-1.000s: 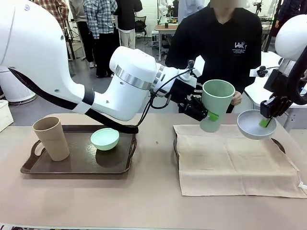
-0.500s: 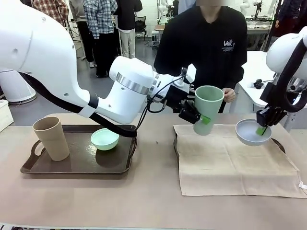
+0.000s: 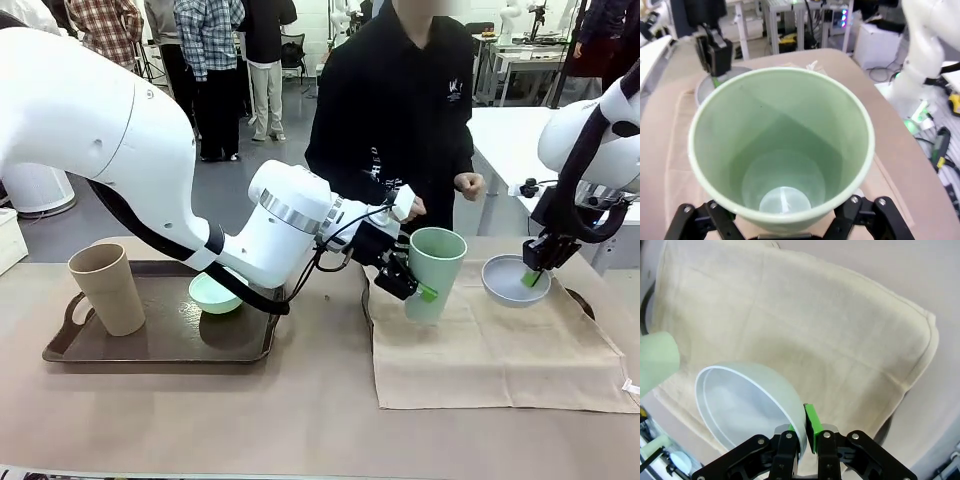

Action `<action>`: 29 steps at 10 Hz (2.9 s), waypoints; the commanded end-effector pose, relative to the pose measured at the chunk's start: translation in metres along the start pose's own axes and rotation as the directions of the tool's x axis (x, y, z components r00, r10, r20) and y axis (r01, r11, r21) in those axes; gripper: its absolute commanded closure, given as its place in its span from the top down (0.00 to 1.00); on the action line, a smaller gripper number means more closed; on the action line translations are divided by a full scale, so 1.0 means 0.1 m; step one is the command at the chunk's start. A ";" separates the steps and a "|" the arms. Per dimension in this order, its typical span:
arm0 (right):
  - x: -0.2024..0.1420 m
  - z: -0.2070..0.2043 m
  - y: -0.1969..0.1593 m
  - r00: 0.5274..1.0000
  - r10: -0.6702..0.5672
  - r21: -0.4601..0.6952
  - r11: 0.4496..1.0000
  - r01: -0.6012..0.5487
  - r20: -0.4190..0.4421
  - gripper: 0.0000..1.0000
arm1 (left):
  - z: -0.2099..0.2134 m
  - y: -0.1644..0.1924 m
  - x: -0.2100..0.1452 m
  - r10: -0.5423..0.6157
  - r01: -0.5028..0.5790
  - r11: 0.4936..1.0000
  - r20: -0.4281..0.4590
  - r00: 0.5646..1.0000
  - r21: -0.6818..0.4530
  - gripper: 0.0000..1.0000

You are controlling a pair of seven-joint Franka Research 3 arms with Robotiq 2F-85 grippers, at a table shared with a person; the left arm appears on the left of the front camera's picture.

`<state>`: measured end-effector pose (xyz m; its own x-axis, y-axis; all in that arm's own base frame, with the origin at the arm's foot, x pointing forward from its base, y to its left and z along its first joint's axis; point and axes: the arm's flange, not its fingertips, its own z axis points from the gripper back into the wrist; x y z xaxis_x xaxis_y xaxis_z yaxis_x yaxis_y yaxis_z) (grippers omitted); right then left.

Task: Set up a tray with a mat and arrange the tableware.
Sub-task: Place the Picnic Bowl and Reusable plastic cup back onto the Handle tray in front of the human's position.

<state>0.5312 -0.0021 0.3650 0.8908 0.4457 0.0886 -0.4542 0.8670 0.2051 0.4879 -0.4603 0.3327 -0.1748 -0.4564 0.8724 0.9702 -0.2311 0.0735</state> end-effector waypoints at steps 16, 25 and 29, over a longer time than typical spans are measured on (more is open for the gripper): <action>0.04 -0.20 -0.04 0.999 0.003 -0.017 1.000 -0.004 -0.051 0.14 | -0.10 0.29 -0.21 0.097 -0.095 0.994 -0.043 0.994 0.055 1.00; -0.53 0.64 0.19 0.992 -0.019 -0.027 0.999 0.023 0.123 0.14 | 0.68 -0.03 -0.27 0.357 -0.351 0.934 -0.185 0.915 0.068 1.00; -0.85 1.15 0.65 0.986 -0.168 -0.144 0.975 0.168 0.011 0.14 | 1.57 -0.82 0.77 0.648 -0.446 0.751 -0.413 0.640 0.487 1.00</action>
<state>0.4383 -0.0214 0.4757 0.9253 0.3516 0.1420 -0.3671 0.9244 0.1036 0.4455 -0.3384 0.4268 0.3031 -0.7690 0.5629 0.9488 0.2989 -0.1025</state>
